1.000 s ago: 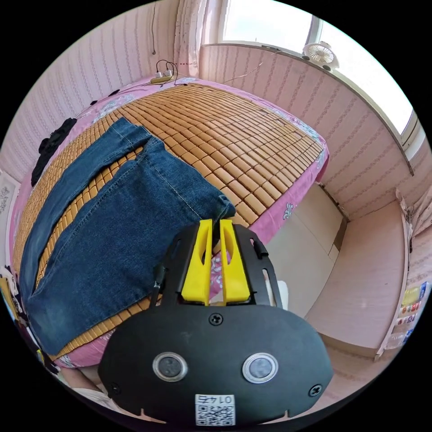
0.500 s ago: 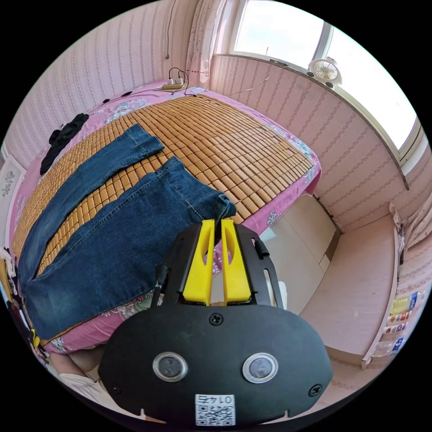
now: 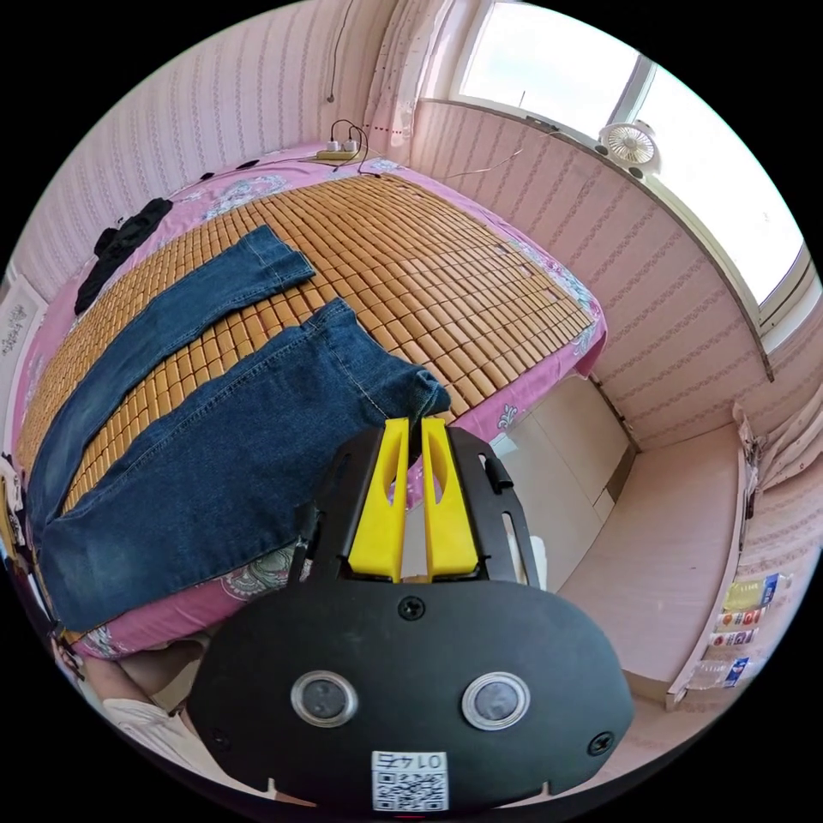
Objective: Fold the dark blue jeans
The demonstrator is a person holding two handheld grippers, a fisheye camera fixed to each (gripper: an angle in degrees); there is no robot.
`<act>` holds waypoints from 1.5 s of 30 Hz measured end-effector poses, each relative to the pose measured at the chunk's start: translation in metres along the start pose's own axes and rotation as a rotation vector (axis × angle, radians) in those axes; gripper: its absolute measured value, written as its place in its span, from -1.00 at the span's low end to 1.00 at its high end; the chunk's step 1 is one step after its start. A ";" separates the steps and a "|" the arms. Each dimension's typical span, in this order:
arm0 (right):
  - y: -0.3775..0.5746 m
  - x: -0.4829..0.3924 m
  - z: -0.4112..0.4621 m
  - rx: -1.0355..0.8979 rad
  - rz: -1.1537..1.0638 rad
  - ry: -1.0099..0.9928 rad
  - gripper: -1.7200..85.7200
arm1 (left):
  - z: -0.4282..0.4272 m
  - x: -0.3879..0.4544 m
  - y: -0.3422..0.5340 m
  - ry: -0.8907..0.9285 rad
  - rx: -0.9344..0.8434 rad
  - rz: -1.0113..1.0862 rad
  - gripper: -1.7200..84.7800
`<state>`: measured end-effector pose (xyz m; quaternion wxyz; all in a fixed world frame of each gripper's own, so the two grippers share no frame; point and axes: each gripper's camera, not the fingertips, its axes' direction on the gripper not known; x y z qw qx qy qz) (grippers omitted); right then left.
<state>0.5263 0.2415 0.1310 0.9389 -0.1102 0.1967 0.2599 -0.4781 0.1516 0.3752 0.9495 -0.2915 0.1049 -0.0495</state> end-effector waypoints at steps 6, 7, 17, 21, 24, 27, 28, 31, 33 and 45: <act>-0.005 -0.012 -0.012 0.012 -0.014 0.014 -0.93 | -0.020 -0.013 0.015 0.039 0.039 -0.018 -0.98; -0.005 -0.013 -0.014 0.014 -0.010 0.012 -0.93 | -0.022 -0.013 0.017 0.037 0.042 -0.015 -0.98; 0.024 -0.012 -0.052 0.055 -0.076 0.001 -0.93 | -0.068 -0.022 0.078 -0.008 0.059 -0.017 -0.98; 0.015 -0.027 -0.071 0.130 -0.156 0.014 -0.93 | -0.098 -0.012 0.093 -0.028 0.121 -0.024 -0.98; -0.024 -0.053 -0.077 0.188 -0.222 -0.022 -0.93 | -0.121 0.005 0.079 -0.015 0.198 0.008 -0.98; -0.088 -0.091 -0.082 0.258 -0.272 -0.055 -0.93 | -0.144 0.028 0.040 0.021 0.310 0.068 -0.98; -0.119 -0.109 -0.082 0.282 -0.274 -0.083 -0.92 | -0.147 0.033 0.030 0.028 0.338 0.079 -0.98; -0.198 -0.144 -0.070 0.319 -0.130 -0.190 -0.89 | -0.146 0.062 -0.029 0.056 0.486 0.071 -0.97; -0.228 -0.164 -0.057 0.346 0.001 -0.225 -0.84 | -0.122 0.081 -0.075 0.034 0.496 -0.006 -0.96; -0.180 -0.287 0.098 0.017 -0.289 -0.177 -0.98 | -0.007 0.268 -0.071 -0.101 0.167 0.423 -0.98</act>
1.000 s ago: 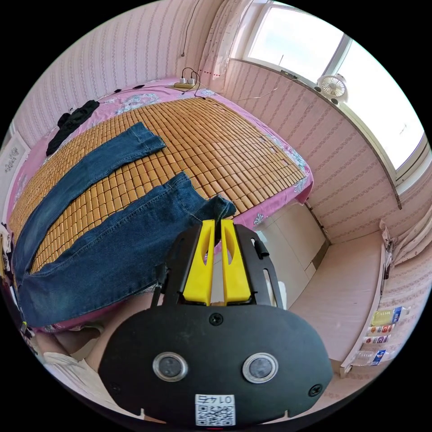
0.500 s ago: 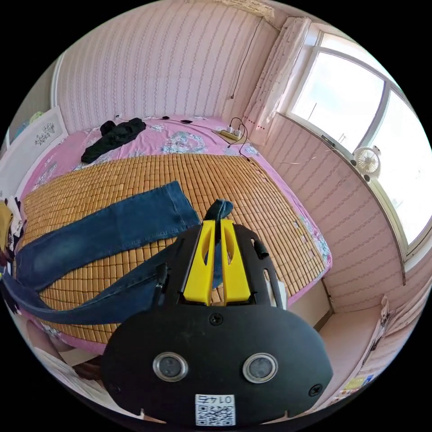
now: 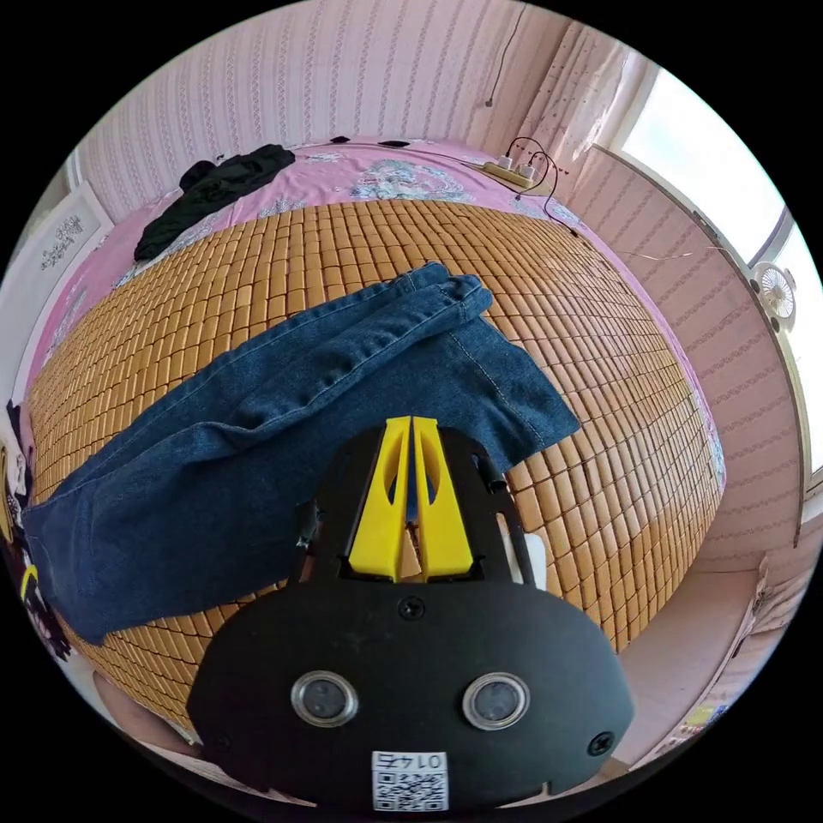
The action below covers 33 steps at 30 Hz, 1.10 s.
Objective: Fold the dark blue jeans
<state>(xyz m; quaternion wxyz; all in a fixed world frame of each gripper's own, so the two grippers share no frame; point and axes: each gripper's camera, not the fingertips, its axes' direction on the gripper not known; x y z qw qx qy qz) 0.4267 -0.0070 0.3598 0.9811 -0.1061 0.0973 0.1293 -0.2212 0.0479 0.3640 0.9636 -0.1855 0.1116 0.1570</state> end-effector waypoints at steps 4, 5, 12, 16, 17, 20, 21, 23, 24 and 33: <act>0.005 -0.001 0.017 -0.037 -0.117 0.024 -0.98 | 0.034 0.041 -0.002 -0.174 -0.102 0.189 -0.98; 0.008 0.002 0.016 -0.056 -0.143 0.031 -0.98 | 0.035 0.049 -0.005 -0.194 -0.111 0.202 -0.98; 0.107 0.056 -0.012 -0.164 -0.241 0.010 -0.98 | 0.032 0.072 0.004 -0.156 -0.259 0.331 -0.98; 0.207 0.104 -0.041 -0.227 -0.190 -0.016 -0.98 | 0.025 0.083 0.024 -0.104 -0.306 0.368 -0.98; 0.226 0.119 -0.048 -0.238 -0.149 -0.042 -0.98 | 0.021 0.084 0.028 -0.072 -0.300 0.365 -0.98; 0.252 0.161 -0.076 -0.119 0.024 -0.096 -0.96 | -0.006 0.096 0.027 -0.078 -0.231 0.363 -0.98; 0.254 0.170 -0.082 -0.084 0.066 -0.110 -0.95 | -0.025 0.111 0.022 -0.059 -0.165 0.399 -0.98; 0.258 0.207 -0.088 0.010 0.241 -0.167 -0.86 | -0.051 0.146 0.013 -0.002 -0.073 0.531 -0.98; 0.258 0.216 -0.085 0.015 0.287 -0.175 -0.83 | -0.061 0.175 0.005 0.023 -0.028 0.626 -0.97; 0.258 0.292 -0.056 0.093 0.568 -0.443 -0.93 | -0.005 0.398 -0.067 0.182 -0.046 1.051 -0.83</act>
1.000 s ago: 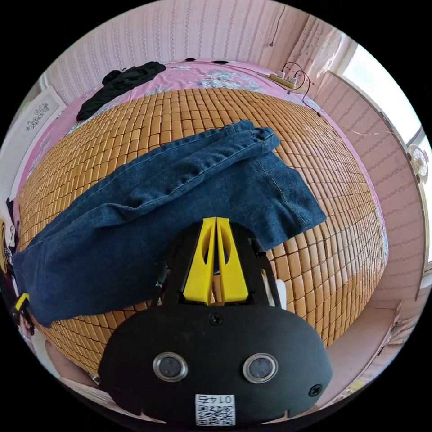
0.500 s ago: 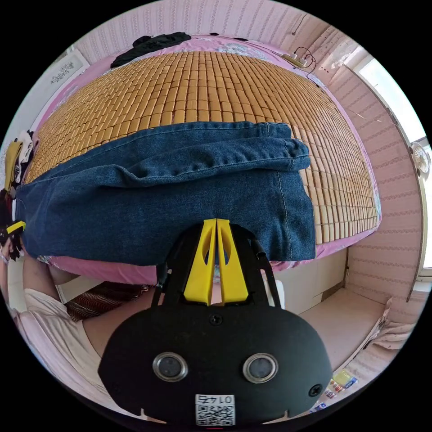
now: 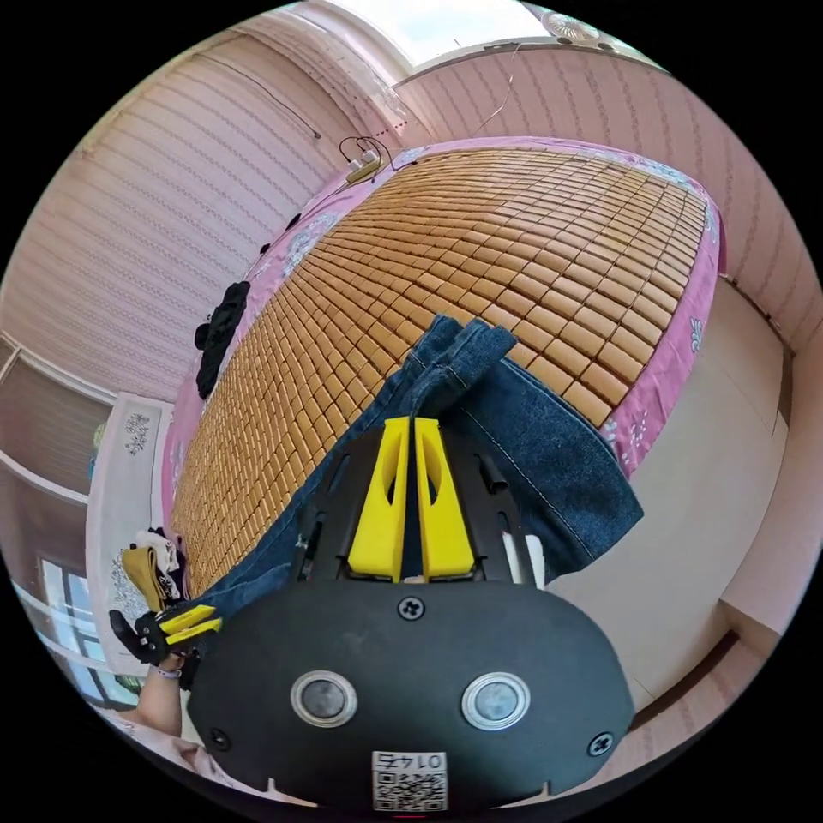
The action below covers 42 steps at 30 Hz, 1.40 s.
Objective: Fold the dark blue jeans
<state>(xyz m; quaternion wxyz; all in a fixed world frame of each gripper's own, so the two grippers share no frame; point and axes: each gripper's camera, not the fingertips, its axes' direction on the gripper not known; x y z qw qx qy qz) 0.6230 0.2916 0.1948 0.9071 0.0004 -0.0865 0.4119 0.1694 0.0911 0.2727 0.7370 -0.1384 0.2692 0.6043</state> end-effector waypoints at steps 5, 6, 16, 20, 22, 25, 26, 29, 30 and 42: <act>-0.042 -0.018 0.005 -0.001 -0.032 0.130 -0.87 | -0.007 0.006 -0.044 -0.007 0.027 0.030 -0.82; -0.046 -0.015 0.007 -0.019 -0.010 0.161 -0.85 | -0.006 0.005 -0.048 -0.033 0.008 0.026 -0.82; 0.046 0.123 -0.067 0.118 0.128 0.342 -0.69 | 0.042 -0.005 -0.069 -0.038 -0.171 -0.029 -0.79; 0.089 0.206 -0.054 0.045 0.427 -0.006 -0.69 | 0.055 -0.002 -0.078 -0.016 -0.222 -0.022 -0.87; 0.104 0.227 -0.062 0.121 0.502 -0.195 -0.76 | 0.053 0.000 -0.078 -0.035 -0.225 -0.005 -0.96; 0.108 0.230 -0.077 0.159 0.439 -0.264 -0.89 | 0.044 0.001 -0.078 -0.080 -0.214 0.013 -0.98; 0.105 0.225 -0.082 0.162 0.393 -0.276 -0.91 | 0.039 0.001 -0.078 -0.115 -0.197 0.012 -0.98; 0.089 0.201 -0.095 0.192 0.276 -0.316 -0.93 | 0.025 -0.008 -0.075 -0.190 -0.163 -0.013 -0.98; 0.083 0.193 -0.097 0.201 0.245 -0.331 -0.93 | 0.020 -0.017 -0.073 -0.195 -0.138 -0.063 -0.98; 0.036 0.100 -0.056 0.153 0.091 0.127 -0.93 | 0.029 -0.052 -0.056 -0.076 -0.088 -0.325 -0.96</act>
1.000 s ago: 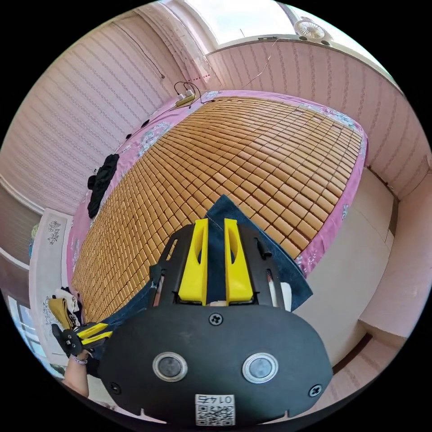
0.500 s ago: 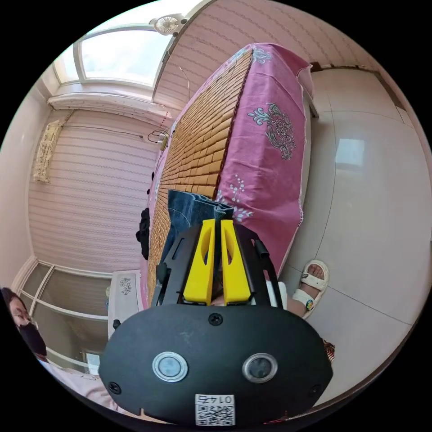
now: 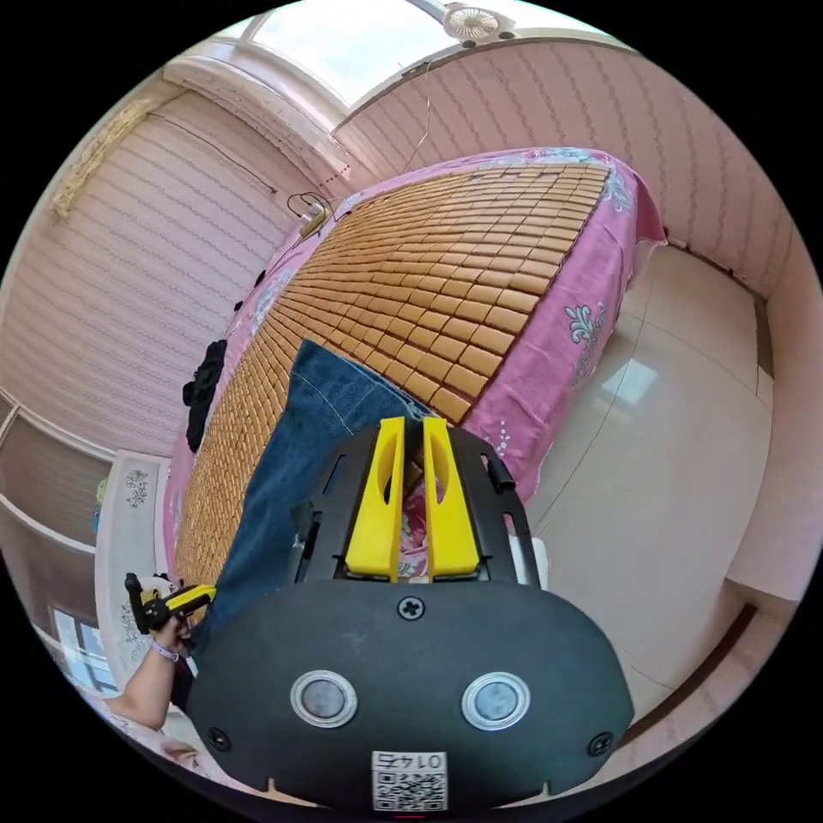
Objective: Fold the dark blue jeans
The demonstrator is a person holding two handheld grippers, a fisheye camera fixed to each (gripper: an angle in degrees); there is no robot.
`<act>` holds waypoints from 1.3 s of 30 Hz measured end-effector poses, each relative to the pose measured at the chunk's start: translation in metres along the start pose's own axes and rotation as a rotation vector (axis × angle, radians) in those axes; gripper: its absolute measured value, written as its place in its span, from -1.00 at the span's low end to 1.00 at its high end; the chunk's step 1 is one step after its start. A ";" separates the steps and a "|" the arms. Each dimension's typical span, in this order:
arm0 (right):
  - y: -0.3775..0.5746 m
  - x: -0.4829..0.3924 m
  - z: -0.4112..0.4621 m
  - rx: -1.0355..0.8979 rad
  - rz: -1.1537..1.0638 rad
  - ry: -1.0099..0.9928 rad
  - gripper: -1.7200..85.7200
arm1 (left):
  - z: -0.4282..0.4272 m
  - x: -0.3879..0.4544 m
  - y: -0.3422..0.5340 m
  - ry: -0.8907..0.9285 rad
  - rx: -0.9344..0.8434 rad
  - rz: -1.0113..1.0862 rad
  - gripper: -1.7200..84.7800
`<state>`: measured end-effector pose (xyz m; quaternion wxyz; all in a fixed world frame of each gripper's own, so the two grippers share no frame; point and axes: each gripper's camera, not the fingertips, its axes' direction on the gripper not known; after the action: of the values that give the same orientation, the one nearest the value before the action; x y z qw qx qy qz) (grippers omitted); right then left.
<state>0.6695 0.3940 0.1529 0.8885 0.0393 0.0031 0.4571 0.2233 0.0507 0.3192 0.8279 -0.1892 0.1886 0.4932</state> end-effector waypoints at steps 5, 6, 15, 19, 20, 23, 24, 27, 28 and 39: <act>0.027 -0.145 0.006 0.023 -0.469 0.014 -0.93 | -0.027 0.014 0.056 -0.027 0.001 0.065 -0.96; 0.033 -0.166 0.015 -0.024 -0.538 -0.035 -0.92 | -0.028 0.023 0.071 -0.010 -0.013 0.076 -0.96; 0.158 -0.446 0.150 -0.426 -1.218 -0.102 -0.73 | -0.010 0.031 0.147 0.030 -0.030 -0.153 -0.96; 0.185 -0.496 0.190 -0.558 -1.369 0.000 -0.81 | 0.012 0.028 0.154 0.028 -0.070 -0.180 -0.97; 0.185 -0.504 0.193 -0.574 -1.382 0.007 -0.86 | 0.015 0.032 0.155 0.031 -0.052 -0.168 -0.97; 0.182 -0.520 0.192 -0.578 -1.408 0.003 -0.95 | 0.012 0.041 0.161 -0.011 -0.026 -0.144 -0.98; 0.179 -0.523 0.191 -0.569 -1.388 -0.010 -0.96 | 0.008 0.038 0.164 0.001 -0.024 -0.144 -0.98; 0.165 -0.529 0.192 -0.565 -1.263 -0.056 -0.97 | -0.015 0.008 0.182 -0.035 0.038 -0.230 -0.97; 0.169 -0.532 0.196 -0.575 -1.259 -0.045 -0.97 | -0.019 -0.002 0.186 -0.045 0.044 -0.251 -0.96; 0.185 -0.569 0.221 -0.615 -1.245 0.005 -0.95 | 0.025 -0.128 0.192 -0.251 -0.415 -0.110 -0.82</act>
<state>0.1972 0.0239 0.3694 0.9562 -0.2243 -0.1027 -0.1573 -0.0004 0.0525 0.3806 0.8139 -0.3023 -0.0317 0.4952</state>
